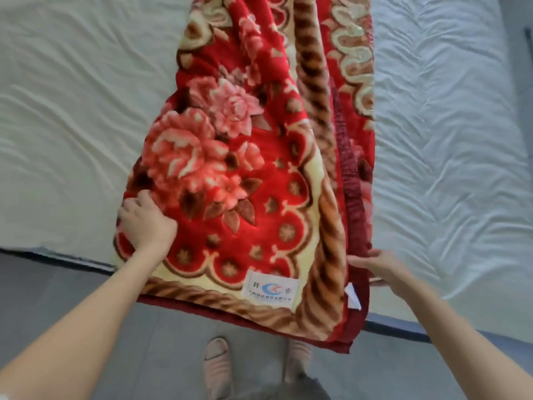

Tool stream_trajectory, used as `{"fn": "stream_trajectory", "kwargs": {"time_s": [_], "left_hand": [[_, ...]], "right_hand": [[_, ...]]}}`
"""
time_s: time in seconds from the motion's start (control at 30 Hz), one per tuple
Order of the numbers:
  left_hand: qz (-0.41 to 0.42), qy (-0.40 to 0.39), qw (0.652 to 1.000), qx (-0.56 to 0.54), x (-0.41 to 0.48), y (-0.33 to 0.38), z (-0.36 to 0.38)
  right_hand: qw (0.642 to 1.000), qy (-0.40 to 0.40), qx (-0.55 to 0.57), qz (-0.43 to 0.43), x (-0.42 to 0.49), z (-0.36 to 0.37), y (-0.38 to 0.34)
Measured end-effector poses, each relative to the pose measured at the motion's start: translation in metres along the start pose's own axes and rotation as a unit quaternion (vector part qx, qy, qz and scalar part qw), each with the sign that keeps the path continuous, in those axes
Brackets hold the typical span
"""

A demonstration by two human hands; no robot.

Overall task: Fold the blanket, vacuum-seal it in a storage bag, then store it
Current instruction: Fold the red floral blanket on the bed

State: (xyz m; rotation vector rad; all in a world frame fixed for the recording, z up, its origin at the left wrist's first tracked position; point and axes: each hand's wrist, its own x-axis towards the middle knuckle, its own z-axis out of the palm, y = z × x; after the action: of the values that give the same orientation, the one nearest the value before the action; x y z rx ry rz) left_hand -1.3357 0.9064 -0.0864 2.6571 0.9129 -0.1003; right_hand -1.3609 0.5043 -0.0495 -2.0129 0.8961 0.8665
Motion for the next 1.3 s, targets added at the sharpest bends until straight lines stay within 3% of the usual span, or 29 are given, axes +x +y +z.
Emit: {"fn": "stream_trajectory", "kwargs": {"time_s": [0.1,0.23,0.43,0.57,0.6,0.73,0.87,1.0,1.13,1.2,1.3], "left_hand": [[0.174,-0.002,0.983,-0.065,-0.010,0.082,0.005],[0.265,-0.075,0.952,-0.135,-0.010,0.199,0.018],[0.220,-0.073,0.963,-0.141,0.021,0.298,0.055],[0.183,-0.094,0.974,-0.099,0.029,0.324,0.069],[0.172,-0.117,0.975,-0.076,0.031,0.327,0.070],[0.128,-0.239,0.962,0.040,0.037,0.327,0.077],[0.124,-0.267,0.946,0.135,0.032,0.328,0.093],[0.106,-0.219,0.955,0.170,0.036,0.347,0.098],[0.229,-0.056,0.960,0.150,0.077,0.385,0.098],[0.262,-0.067,0.952,0.145,0.111,0.410,0.099],[0.237,-0.141,0.948,0.161,0.164,0.441,0.109]], "right_hand": [[0.996,0.022,0.056,-0.070,0.030,-0.035,-0.045],[0.986,0.070,0.041,-0.145,0.097,-0.058,-0.114],[0.966,0.090,-0.069,-0.234,0.184,-0.066,-0.210],[0.973,-0.003,0.020,-0.230,0.204,-0.063,-0.243],[0.968,0.016,0.030,-0.251,0.202,-0.073,-0.246],[0.901,0.218,-0.028,-0.374,0.189,-0.136,-0.226],[0.926,0.159,-0.160,-0.303,0.227,-0.131,-0.204],[0.942,0.093,-0.195,-0.255,0.258,-0.134,-0.223],[0.945,0.122,-0.134,-0.273,0.288,-0.146,-0.274],[0.940,0.151,-0.129,-0.279,0.308,-0.154,-0.313],[0.935,0.162,-0.108,-0.295,0.340,-0.160,-0.371]]}}
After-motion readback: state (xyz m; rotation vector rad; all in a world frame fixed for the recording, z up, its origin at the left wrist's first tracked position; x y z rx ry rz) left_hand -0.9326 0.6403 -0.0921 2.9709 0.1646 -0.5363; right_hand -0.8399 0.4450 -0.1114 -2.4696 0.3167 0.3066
